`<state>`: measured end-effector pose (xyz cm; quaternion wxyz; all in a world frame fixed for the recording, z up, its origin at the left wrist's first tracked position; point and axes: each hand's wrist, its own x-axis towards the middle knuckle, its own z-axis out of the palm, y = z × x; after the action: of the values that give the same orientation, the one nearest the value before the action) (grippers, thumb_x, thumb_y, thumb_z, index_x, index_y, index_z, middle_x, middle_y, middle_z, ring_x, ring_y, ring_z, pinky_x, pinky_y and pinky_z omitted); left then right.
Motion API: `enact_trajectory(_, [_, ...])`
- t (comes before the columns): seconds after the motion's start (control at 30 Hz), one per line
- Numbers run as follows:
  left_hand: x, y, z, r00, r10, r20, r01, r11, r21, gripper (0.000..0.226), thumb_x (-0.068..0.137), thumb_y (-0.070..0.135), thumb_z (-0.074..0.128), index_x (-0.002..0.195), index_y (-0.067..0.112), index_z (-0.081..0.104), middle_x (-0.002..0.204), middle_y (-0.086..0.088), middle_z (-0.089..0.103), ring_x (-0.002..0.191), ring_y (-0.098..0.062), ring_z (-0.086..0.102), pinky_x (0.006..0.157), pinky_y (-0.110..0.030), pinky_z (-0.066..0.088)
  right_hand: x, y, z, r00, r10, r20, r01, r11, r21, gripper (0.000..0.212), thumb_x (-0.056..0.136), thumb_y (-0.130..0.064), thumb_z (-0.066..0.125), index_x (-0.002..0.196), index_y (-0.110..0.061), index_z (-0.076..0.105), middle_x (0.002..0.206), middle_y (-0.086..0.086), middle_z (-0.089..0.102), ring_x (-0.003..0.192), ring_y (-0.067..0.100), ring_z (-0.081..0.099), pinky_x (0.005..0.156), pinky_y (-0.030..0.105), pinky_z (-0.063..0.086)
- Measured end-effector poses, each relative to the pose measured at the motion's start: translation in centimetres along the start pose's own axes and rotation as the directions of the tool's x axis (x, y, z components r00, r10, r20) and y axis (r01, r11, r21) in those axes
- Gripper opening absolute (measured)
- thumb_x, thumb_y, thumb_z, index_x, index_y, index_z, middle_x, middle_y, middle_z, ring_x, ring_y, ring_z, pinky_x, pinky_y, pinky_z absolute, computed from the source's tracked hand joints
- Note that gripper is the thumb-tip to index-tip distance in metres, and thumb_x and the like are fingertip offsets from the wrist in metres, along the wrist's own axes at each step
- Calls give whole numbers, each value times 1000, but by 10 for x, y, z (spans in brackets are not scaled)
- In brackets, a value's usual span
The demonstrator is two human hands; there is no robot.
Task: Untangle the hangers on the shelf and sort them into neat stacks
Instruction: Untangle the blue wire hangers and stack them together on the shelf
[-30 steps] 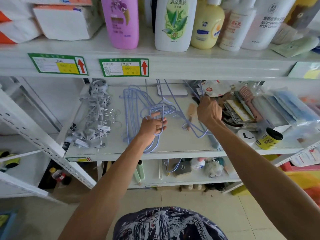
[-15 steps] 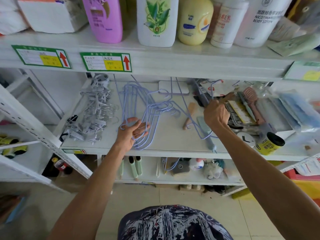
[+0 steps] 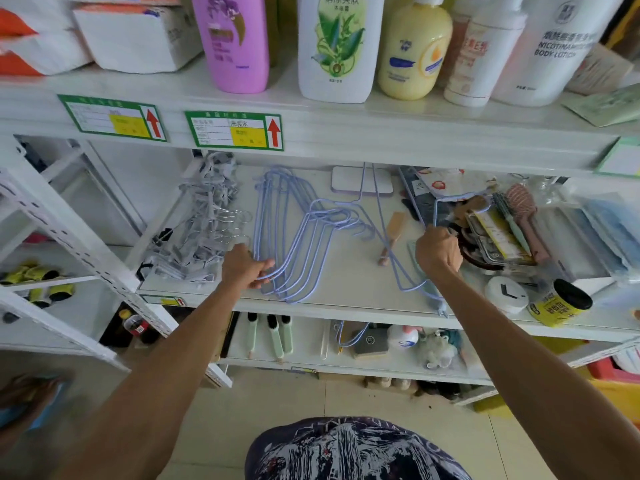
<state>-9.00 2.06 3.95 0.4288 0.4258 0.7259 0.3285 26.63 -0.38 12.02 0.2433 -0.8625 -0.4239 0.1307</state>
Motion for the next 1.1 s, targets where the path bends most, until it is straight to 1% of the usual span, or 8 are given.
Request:
enact_trajectory(0.17, [3,8,-5,974,225,7,-148,619,771,45,88,49,65,113,13,58,106,-10,67,96,-31,66,75,-37,53,-17,-21,9,999,-13,34,13,1000,18,35,94,-14,38,112,-7,67,121,24,64,112,40,61,89,40,48])
enact_trajectory(0.43, [-6,11,-5,943,332,36,-194,456,869,43,99,43,42,113,6,60,117,-20,52,103,-37,59,83,-43,50,-42,-47,36,998,1,63,-9,992,125,39,94,-24,36,110,-9,68,115,22,68,106,39,64,86,40,50])
enact_trajectory(0.5, [-9,18,0,901,432,37,-307,575,758,40,99,39,41,97,5,62,103,-22,57,96,-38,60,79,-44,50,-51,-56,40,998,26,59,-34,988,152,41,99,-27,33,117,-7,64,123,25,63,113,42,60,91,41,47])
enact_trajectory(0.57, [-18,38,9,907,403,125,-420,835,355,44,99,40,44,80,5,61,87,-23,65,84,-36,65,78,-42,52,-58,-66,45,998,17,66,-28,984,179,42,102,-28,32,119,-4,62,126,27,60,115,43,58,92,41,45])
enact_trajectory(0.63, [-34,63,20,924,265,274,-216,956,-197,36,99,39,52,91,7,66,95,-22,72,87,-32,69,83,-43,53,-66,-76,52,996,-12,84,-5,980,200,40,102,-25,34,116,-3,63,124,28,61,112,43,59,89,40,46])
enact_trajectory(0.7, [-47,84,29,876,195,442,51,873,-486,25,100,32,54,108,9,59,113,-25,68,102,-38,68,89,-47,53,-71,-84,60,991,-74,115,45,972,231,36,98,-20,36,111,-3,66,118,26,64,109,42,60,87,39,46])
enact_trajectory(0.87, [-51,97,37,804,247,541,184,761,-622,19,105,13,40,122,13,51,111,-22,71,96,-38,71,74,-53,59,-72,-83,68,980,-95,174,25,930,368,30,85,-17,37,68,-13,62,65,4,71,68,28,69,73,44,58])
enact_trajectory(1.1, [-39,98,44,783,191,591,309,706,-637,22,99,22,53,108,2,58,81,-12,61,75,-24,62,67,-45,59,-63,-82,48,985,-6,173,-84,857,508,36,102,-17,34,77,-10,60,64,6,72,45,15,54,47,25,44])
